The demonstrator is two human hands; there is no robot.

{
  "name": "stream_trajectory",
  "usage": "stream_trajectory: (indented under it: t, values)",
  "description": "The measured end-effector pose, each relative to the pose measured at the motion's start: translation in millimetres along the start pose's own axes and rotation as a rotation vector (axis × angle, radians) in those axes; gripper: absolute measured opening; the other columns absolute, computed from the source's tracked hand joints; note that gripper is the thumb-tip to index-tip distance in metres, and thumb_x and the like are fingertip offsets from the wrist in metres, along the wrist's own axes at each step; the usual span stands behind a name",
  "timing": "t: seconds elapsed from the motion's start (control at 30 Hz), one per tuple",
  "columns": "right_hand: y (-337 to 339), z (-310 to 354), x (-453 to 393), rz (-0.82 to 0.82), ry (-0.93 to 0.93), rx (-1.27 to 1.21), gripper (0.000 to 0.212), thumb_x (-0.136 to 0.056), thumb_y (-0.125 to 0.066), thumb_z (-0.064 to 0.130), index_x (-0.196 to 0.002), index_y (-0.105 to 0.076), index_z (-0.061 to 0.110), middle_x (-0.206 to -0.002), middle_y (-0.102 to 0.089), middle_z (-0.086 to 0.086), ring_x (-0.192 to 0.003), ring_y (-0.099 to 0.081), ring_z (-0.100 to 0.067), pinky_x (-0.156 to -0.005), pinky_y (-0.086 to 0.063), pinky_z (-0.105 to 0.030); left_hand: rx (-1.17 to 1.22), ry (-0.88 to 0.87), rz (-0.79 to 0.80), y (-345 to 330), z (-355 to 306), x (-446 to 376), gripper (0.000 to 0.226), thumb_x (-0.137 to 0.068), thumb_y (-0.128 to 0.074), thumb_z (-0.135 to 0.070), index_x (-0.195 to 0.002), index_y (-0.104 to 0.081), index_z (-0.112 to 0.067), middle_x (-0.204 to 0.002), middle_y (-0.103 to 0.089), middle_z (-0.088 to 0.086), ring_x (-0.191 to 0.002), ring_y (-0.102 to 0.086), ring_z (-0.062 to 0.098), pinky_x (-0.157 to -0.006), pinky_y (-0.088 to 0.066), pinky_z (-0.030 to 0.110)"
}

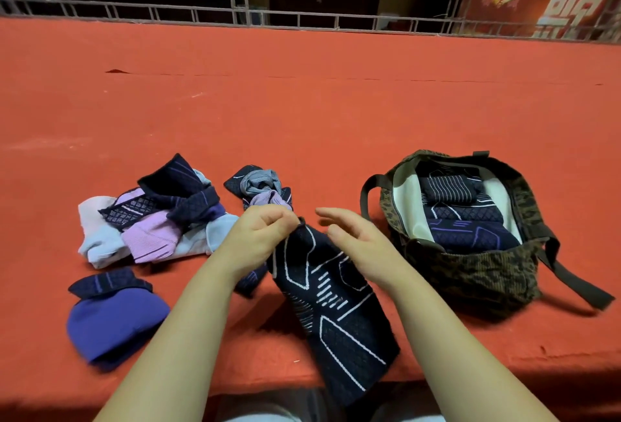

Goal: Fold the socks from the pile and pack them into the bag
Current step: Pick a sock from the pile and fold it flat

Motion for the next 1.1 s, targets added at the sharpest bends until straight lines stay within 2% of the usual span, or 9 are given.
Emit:
stream_trajectory:
  t: [0.2, 0.33, 0.43, 0.53, 0.7, 0.77, 0.83, 0.97, 1.1]
  values:
    - [3.5, 30.7, -4.2, 0.146, 0.191, 0.065, 0.030, -0.070, -0.060, 0.044, -0.100, -0.060, 0.043, -0.114, -0.055, 0.015, -0.112, -0.050, -0.003, -0.094, -0.039, -0.018, -0.158, -0.181, 0.093, -1.9, -13.4, -0.7, 0.017, -0.074, -0.054, -0.042, -0.062, -0.065, -0.043, -0.064, -0.060, -0.020, -0.064, -0.051, -0.003, -0.064, -0.038, 0.014]
    - [7.7, 33.4, -4.6, 0.201, 0.229, 0.111, 0.009, -0.069, -0.066, 0.044, -0.072, -0.058, 0.041, -0.104, -0.053, 0.023, -0.111, -0.049, -0.003, -0.095, -0.032, -0.015, -0.172, -0.218, 0.070, -0.8, -12.8, 3.0, 0.013, -0.071, -0.057, -0.040, -0.062, -0.065, -0.044, -0.065, -0.059, -0.020, -0.064, -0.049, -0.002, -0.065, -0.039, 0.017]
    - [11.3, 36.2, -2.0, 0.218, 0.290, 0.099, 0.015, -0.074, -0.063, 0.037, -0.065, -0.051, 0.038, -0.090, -0.058, 0.016, -0.097, -0.051, -0.009, -0.089, -0.035, -0.024, -0.201, -0.142, 0.086, 1.3, -10.7, 6.3, 0.005, -0.058, -0.065, -0.041, -0.055, -0.061, -0.041, -0.061, -0.055, -0.015, -0.061, -0.047, 0.002, -0.062, -0.038, 0.021]
    - [20.6, 34.5, 3.4, 0.170, 0.274, -0.038, 0.016, -0.074, -0.062, 0.030, -0.064, -0.051, 0.037, -0.071, -0.053, 0.013, -0.072, -0.047, -0.006, -0.072, -0.035, -0.025, -0.296, -0.200, 0.123, 7.7, -10.3, 9.6, 0.015, -0.059, -0.070, -0.038, -0.056, -0.055, -0.039, -0.067, -0.051, -0.018, -0.069, -0.046, 0.002, -0.069, -0.037, 0.019]
    - [34.6, 30.7, 9.8, 0.138, 0.246, 0.136, 0.007, -0.068, -0.064, 0.041, -0.066, -0.057, 0.037, -0.068, -0.054, 0.019, -0.067, -0.045, 0.000, -0.067, -0.036, -0.019, -0.097, -0.249, 0.201, 5.3, -18.8, 11.0, 0.019, -0.068, -0.065, -0.023, -0.058, -0.058, -0.038, -0.072, -0.051, -0.017, -0.080, -0.050, 0.008, -0.084, -0.039, 0.019]
    - [37.2, 36.4, 11.9, 0.104, 0.263, 0.141, 0.010, -0.068, -0.064, 0.042, -0.065, -0.060, 0.033, -0.067, -0.055, 0.018, -0.067, -0.046, 0.000, -0.067, -0.037, -0.018, -0.090, -0.261, 0.218, 4.8, -22.4, 9.8, 0.018, -0.074, -0.059, -0.024, -0.061, -0.060, -0.037, -0.071, -0.053, -0.016, -0.083, -0.052, 0.009, -0.086, -0.041, 0.025]
    - [40.2, 43.6, 16.7, 0.066, 0.299, 0.020, 0.012, -0.070, -0.065, 0.032, -0.063, -0.057, 0.026, -0.061, -0.054, 0.015, -0.060, -0.045, 0.002, -0.060, -0.036, -0.013, -0.132, -0.256, 0.224, 2.9, -26.2, 6.0, 0.016, -0.079, -0.054, -0.028, -0.065, -0.062, -0.028, -0.072, -0.057, -0.012, -0.081, -0.053, 0.012, -0.081, -0.043, 0.033]
    - [45.1, 52.6, 21.1, 0.083, 0.315, -0.070, 0.014, -0.077, -0.059, 0.014, -0.065, -0.052, 0.014, -0.057, -0.050, 0.017, -0.054, -0.042, 0.003, -0.056, -0.033, -0.009, -0.085, -0.196, 0.200, 1.4, -38.8, -0.4, 0.018, -0.081, -0.052, -0.032, -0.076, -0.068, -0.027, -0.080, -0.062, -0.010, -0.077, -0.056, 0.011, -0.074, -0.043, 0.026]
    - [50.4, 51.5, 17.2, 0.208, 0.240, 0.111, 0.013, -0.074, -0.062, 0.035, -0.062, -0.056, 0.033, -0.063, -0.053, 0.018, -0.063, -0.046, 0.003, -0.065, -0.036, -0.012, 0.056, -0.257, 0.285, -3.4, -48.7, -3.1, 0.015, -0.086, -0.056, -0.038, -0.079, -0.069, -0.035, -0.085, -0.064, -0.013, -0.088, -0.056, 0.011, -0.087, -0.043, 0.030]
Point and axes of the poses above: each hand's wrist, its own x-axis away from the middle knuckle, its own y-axis out of the back of the hand, z = x × y, the point moved 1 cm from there along -x, towards the middle knuckle
